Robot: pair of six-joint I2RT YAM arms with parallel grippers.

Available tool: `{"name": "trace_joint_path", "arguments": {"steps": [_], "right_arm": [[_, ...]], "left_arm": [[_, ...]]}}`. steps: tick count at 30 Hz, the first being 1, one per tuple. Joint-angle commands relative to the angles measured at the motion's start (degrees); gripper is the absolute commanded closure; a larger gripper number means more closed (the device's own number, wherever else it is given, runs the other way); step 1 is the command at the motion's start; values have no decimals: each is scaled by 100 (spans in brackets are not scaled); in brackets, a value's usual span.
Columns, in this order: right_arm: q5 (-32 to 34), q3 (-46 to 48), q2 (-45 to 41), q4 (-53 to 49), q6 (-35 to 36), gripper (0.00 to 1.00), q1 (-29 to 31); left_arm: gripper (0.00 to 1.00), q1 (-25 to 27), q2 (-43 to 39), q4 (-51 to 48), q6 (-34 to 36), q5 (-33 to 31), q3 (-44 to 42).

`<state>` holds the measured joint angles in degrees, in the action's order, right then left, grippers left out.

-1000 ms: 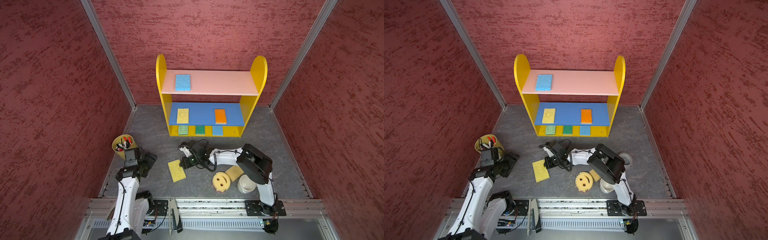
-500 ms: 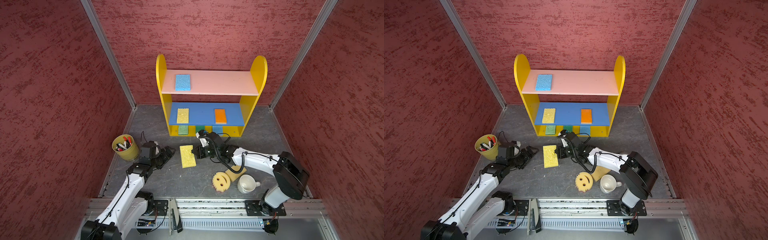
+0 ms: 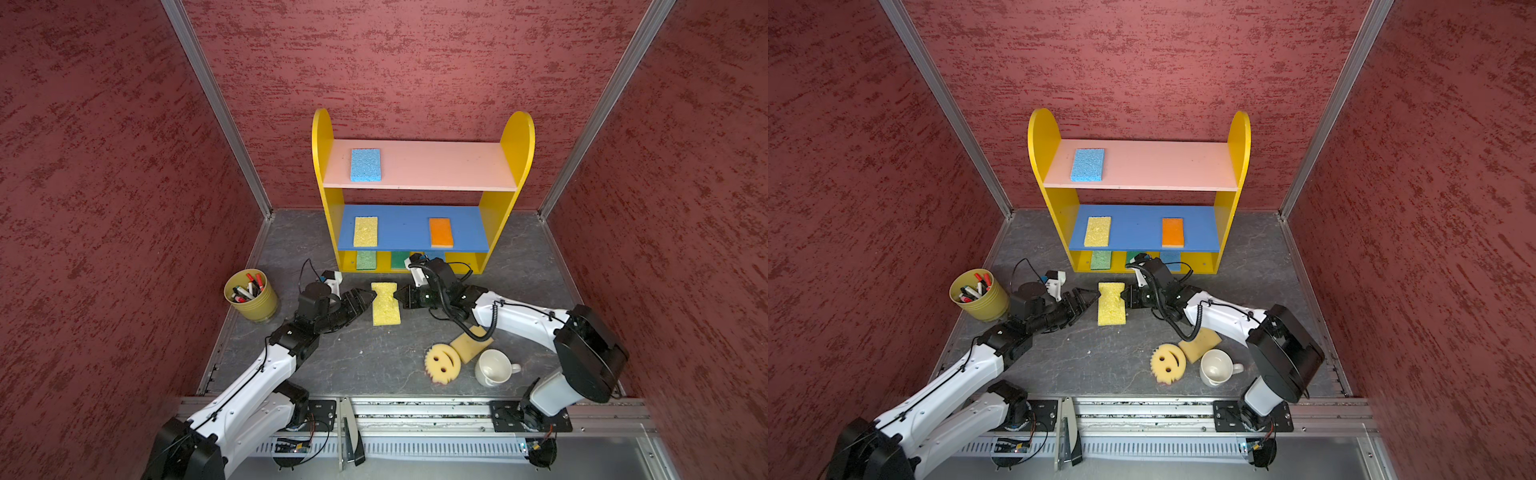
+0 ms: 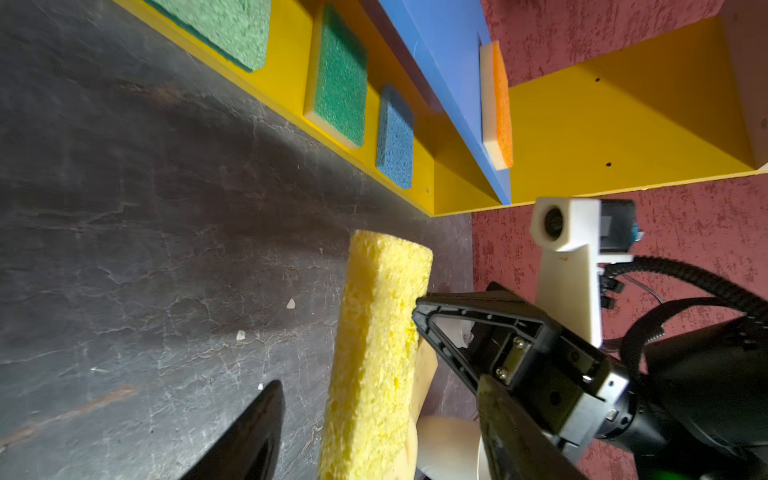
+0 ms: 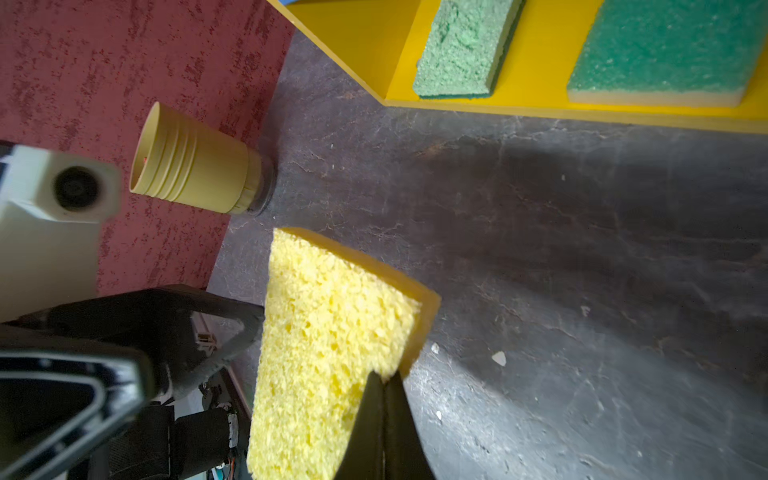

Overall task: Place and organize the cleaning sponges onto the shelf
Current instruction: 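Lift the yellow sponge toward the blue board while the left gripper approaches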

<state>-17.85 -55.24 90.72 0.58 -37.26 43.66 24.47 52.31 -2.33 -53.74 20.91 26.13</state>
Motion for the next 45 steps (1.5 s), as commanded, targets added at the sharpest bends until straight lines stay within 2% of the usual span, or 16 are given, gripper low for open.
{"name": "trace_joint_path", "arguments": {"steps": [1,4,8,10,13,17,19,23,26,32,40,42,45], "right_arm": [[-241,-213,-208,64,-36,100,-63],[-315,-226,-233,142,-117,100,-77],[-388,-130,-290,269,-161,100,-95],[-377,-80,-315,292,-183,100,-113],[-370,49,-405,359,-221,86,-143],[-105,538,-713,955,-667,64,-254],[-177,788,-1060,1307,-901,57,-346],[-280,964,-1265,1400,-1087,47,-408],[-580,1246,-1357,1883,-1432,45,-410],[-963,2012,-1376,3761,-2765,48,-397],[-1147,2150,-1056,4654,-3369,52,-373],[-1194,2141,-948,4936,-3516,57,-373],[-1267,2172,-779,5425,-3787,71,-355]], "left_arm": [[33,193,342,550,-64,-16,169],[43,306,652,757,-111,-8,339],[74,442,899,809,-111,-54,639],[84,471,959,737,-98,-78,775],[89,475,1004,681,-84,-118,929],[90,471,1069,682,-15,-113,1106],[90,471,1097,683,20,-106,1202],[90,442,1173,694,62,-92,1364],[90,414,1220,681,99,-67,1503],[89,349,1328,726,111,-69,1671],[89,356,1504,965,-6,24,1778],[88,355,1504,997,-20,-12,1759],[88,354,1483,931,1,-66,1771]]}}
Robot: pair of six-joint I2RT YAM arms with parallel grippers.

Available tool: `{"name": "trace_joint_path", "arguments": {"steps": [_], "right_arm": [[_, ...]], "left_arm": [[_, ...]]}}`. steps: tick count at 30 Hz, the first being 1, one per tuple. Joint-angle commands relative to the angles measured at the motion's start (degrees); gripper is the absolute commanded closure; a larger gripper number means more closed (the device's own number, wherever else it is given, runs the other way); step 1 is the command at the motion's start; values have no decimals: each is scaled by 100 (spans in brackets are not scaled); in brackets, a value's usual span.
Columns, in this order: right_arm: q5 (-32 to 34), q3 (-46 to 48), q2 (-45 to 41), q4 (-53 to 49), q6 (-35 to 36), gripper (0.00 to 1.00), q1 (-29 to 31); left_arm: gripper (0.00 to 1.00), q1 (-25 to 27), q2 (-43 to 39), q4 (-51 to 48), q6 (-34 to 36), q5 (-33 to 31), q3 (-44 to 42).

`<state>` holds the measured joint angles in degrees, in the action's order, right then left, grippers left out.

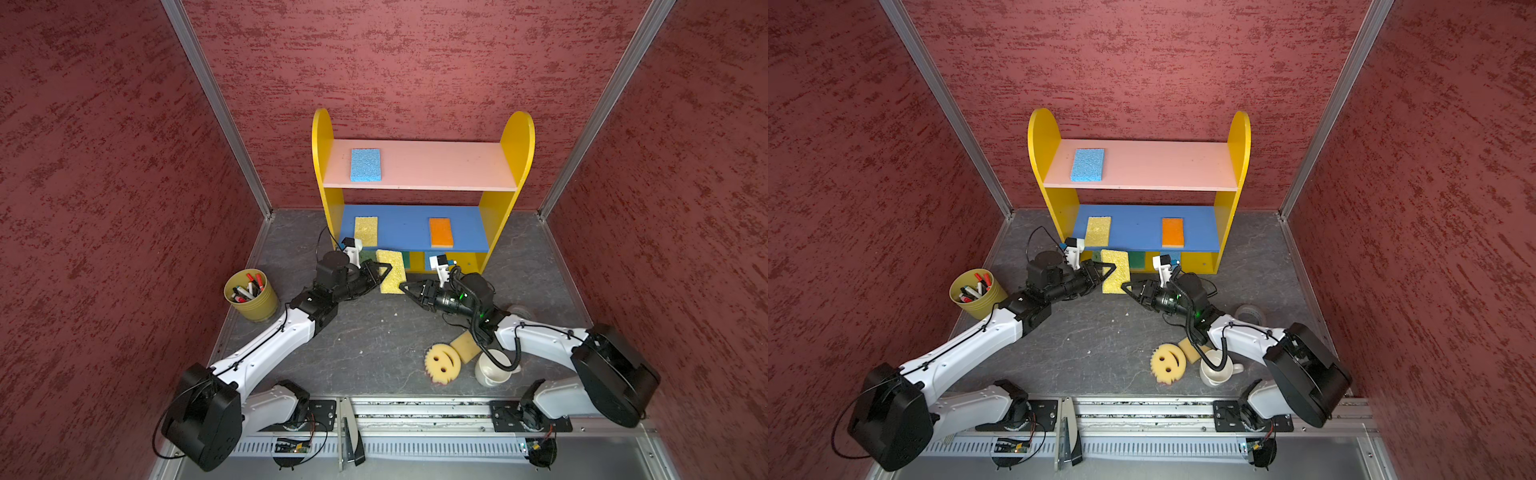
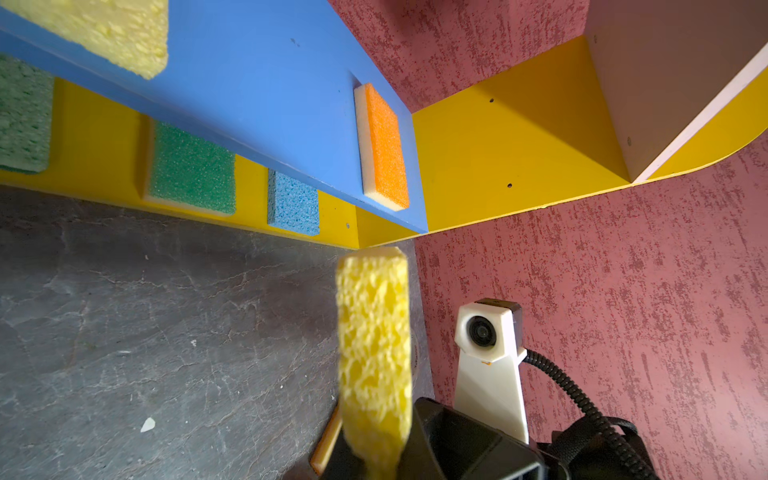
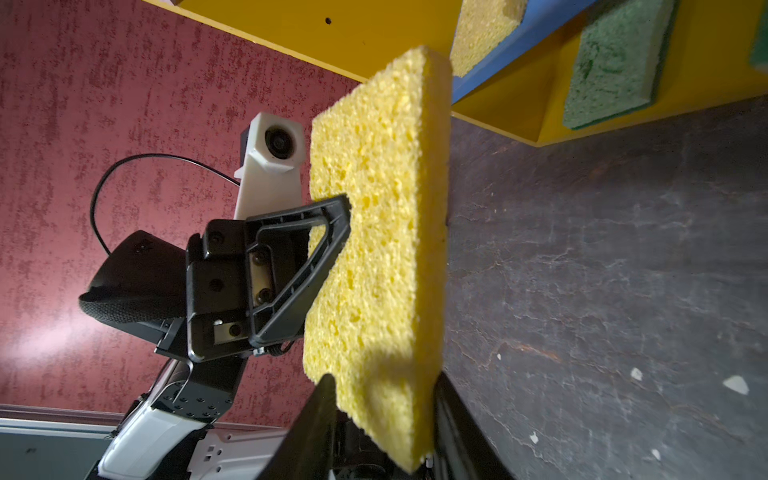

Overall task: Place and organize the cleaning sponges onto the shelf
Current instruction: 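Lift the yellow sponge toward the blue board while the left gripper approaches, then place the yellow sponge upright against the blue board while the left arm withdraws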

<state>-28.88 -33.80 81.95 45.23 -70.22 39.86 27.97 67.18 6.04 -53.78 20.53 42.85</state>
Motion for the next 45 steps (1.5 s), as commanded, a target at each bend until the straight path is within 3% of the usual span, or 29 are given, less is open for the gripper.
{"name": "trace_joint_path", "arguments": {"steps": [1,5,7,9,12,15,17,21,26,45], "right_arm": [[-184,44,102,1074,-563,75,31],[-95,84,102,1042,-610,90,31],[-48,48,58,780,-467,95,0],[43,-154,-126,-5,-62,97,-52],[564,-772,-404,-1892,987,98,-112],[1118,-1447,-436,-3352,1904,100,-196],[1205,-1760,-332,-3780,2244,100,-304],[1193,-2256,19,-4169,2547,100,-498],[1257,-2854,541,-4474,2811,100,-641],[2017,-4410,2070,-4884,3045,100,-858]], "left_arm": [[88,7,-18,99,10,-56,84],[79,-27,-85,27,86,-102,96],[48,-76,-202,-103,121,-123,112],[31,-121,-468,-187,152,-273,54],[17,-144,-1082,-753,426,-830,81],[12,-182,-1786,-1487,733,-1503,116],[10,-219,-2224,-1889,919,-1919,102],[7,-356,-3013,-2657,1201,-2568,96],[6,-632,-3607,-3274,1368,-2892,97],[3,-1447,-3532,-3496,1272,-2150,-85]]}}
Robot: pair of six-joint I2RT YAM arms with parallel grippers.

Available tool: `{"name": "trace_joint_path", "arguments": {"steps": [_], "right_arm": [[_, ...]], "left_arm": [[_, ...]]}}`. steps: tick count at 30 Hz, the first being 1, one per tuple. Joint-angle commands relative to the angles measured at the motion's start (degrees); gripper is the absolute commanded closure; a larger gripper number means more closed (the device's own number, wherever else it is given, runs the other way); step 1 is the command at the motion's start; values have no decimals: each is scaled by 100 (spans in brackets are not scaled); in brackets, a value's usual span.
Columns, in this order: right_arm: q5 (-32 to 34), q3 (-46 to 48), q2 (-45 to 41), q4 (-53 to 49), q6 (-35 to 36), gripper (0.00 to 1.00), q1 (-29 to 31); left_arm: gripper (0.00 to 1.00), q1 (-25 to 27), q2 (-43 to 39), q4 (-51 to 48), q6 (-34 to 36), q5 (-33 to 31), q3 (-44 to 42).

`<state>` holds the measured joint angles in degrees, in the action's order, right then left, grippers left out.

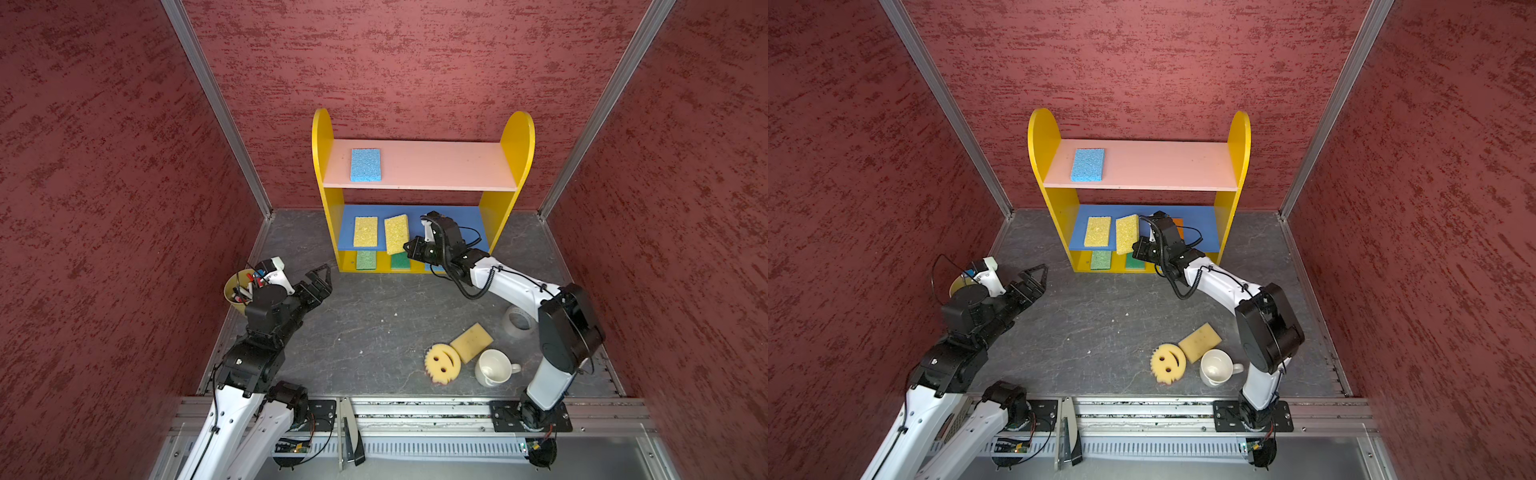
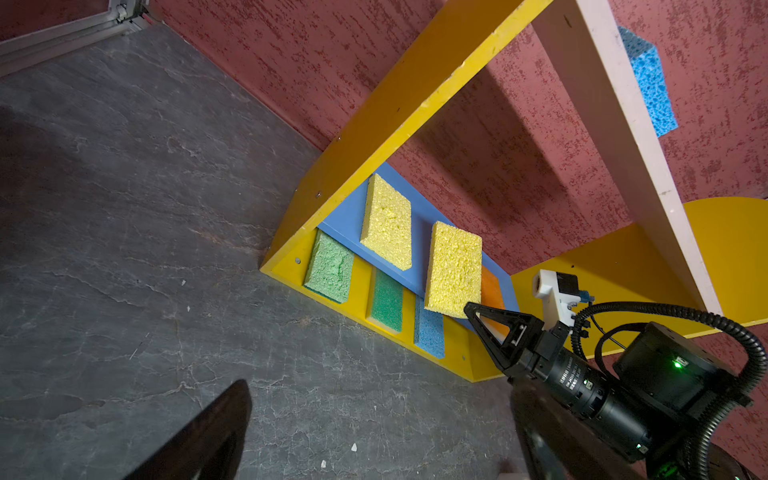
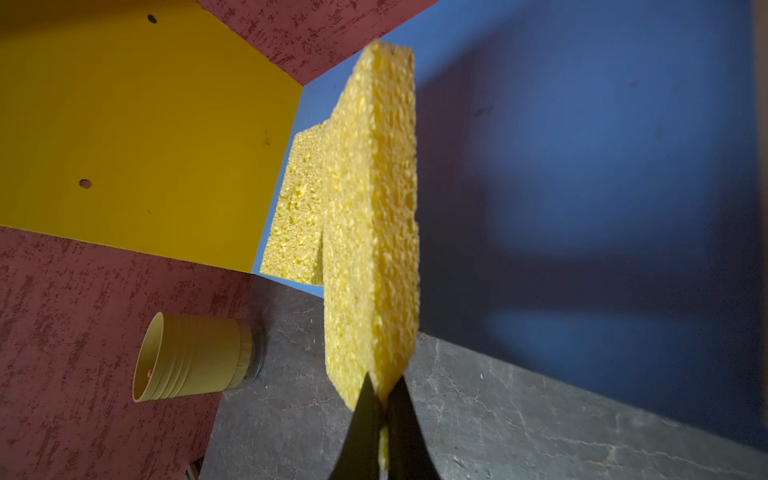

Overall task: Place and organize the cleaning sponges onto the shelf
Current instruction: 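Place the yellow sponge upright against the blue board while the left arm withdraws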

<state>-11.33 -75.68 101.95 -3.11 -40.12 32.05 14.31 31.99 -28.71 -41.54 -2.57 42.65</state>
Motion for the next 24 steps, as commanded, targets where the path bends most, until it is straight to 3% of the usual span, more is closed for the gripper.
{"name": "trace_joint_path", "arguments": {"steps": [1,24], "right_arm": [[285,-264,114,-55,19,100,-85],[636,-470,482,-30,-267,96,-208]], "left_arm": [[3,-97,-17,-30,41,178,-72],[2,-481,86,120,-137,648,-218]]}}
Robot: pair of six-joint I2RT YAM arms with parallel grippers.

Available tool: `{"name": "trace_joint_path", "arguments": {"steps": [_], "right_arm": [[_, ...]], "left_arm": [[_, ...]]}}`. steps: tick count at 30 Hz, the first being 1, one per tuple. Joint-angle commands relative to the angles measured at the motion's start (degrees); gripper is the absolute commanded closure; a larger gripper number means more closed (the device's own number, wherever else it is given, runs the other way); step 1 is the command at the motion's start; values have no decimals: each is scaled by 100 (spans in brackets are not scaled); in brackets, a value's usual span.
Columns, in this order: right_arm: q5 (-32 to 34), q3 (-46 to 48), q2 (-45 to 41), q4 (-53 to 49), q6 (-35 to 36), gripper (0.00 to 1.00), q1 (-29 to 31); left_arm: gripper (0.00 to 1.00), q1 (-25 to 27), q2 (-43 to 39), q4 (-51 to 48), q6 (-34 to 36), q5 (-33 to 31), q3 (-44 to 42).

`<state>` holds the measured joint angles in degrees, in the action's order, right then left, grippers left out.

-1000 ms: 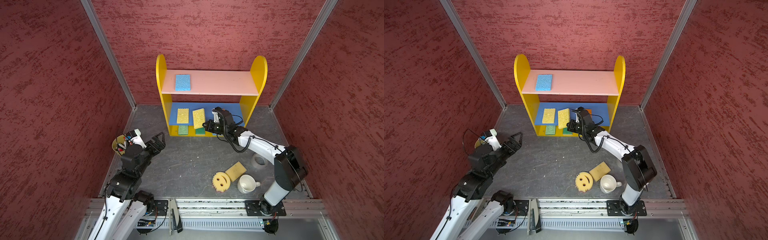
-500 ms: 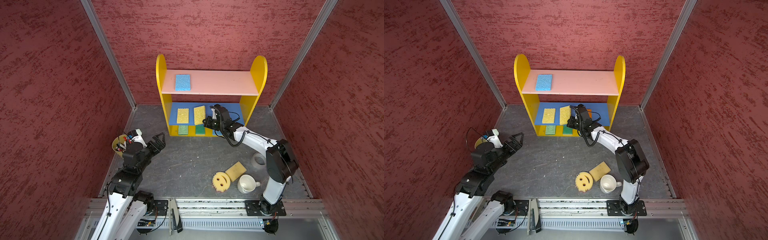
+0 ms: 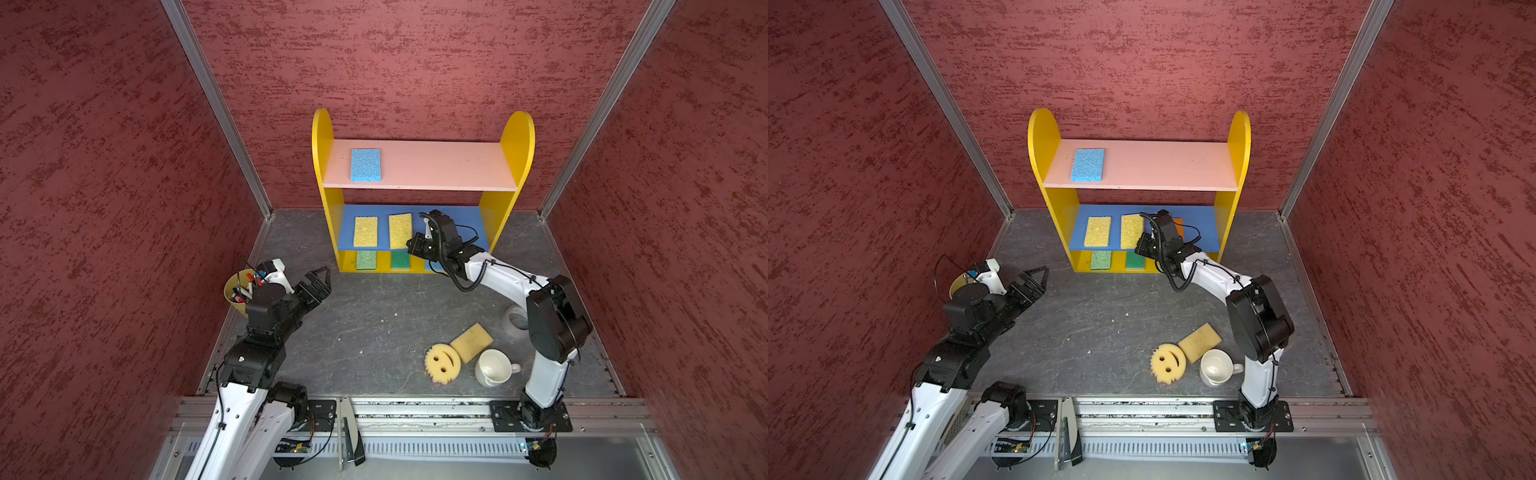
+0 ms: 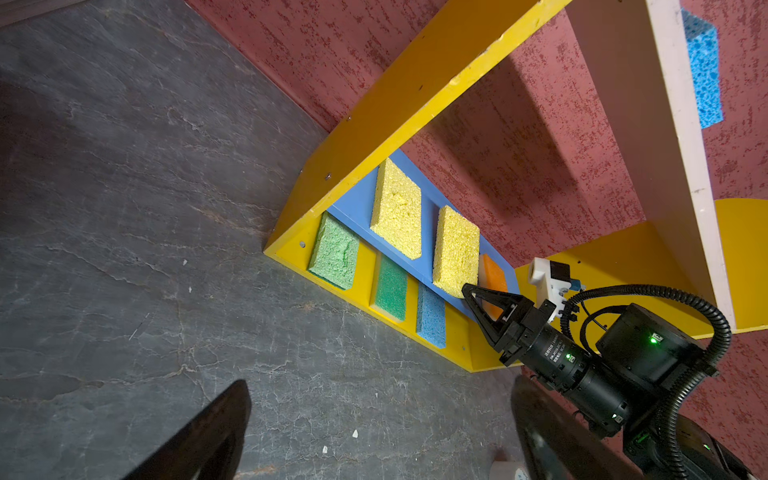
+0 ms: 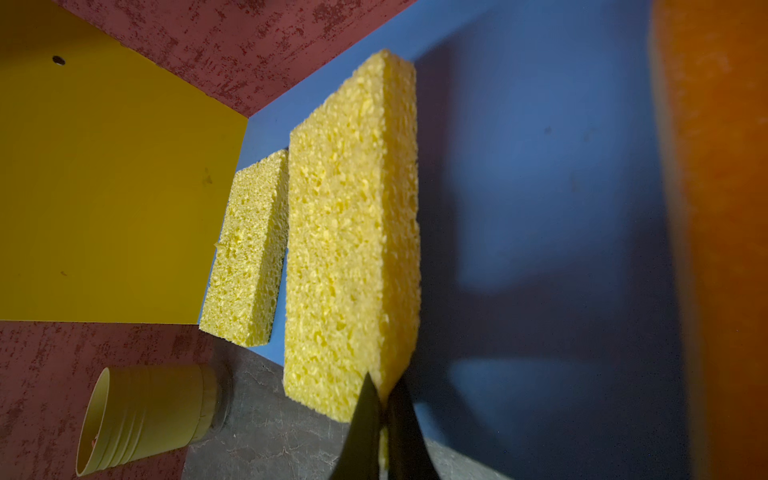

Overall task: Place and organize the cleaning sponges onto the shelf
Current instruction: 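Place the yellow sponge upright against the blue board while the left arm withdraws, then press the yellow sponge against the blue board with the right gripper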

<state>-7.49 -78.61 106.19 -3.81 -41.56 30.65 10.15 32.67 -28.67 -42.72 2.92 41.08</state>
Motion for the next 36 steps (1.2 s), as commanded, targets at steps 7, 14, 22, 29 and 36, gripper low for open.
{"name": "trace_joint_path", "arguments": {"steps": [7,14,22,29,36], "right_arm": [[270,-190,109,149,-234,94,-75],[198,-179,157,183,-274,74,-82],[259,-301,143,104,-255,72,-84],[318,-501,133,-71,-136,63,-90],[441,-510,-38,-140,-90,57,-104]], "left_arm": [[2,-109,51,148,-34,191,-44],[3,-136,77,154,-39,235,-47],[2,-161,99,169,-59,278,-48],[2,-172,89,172,-62,308,-65],[2,-189,69,157,-67,322,-56]]}}
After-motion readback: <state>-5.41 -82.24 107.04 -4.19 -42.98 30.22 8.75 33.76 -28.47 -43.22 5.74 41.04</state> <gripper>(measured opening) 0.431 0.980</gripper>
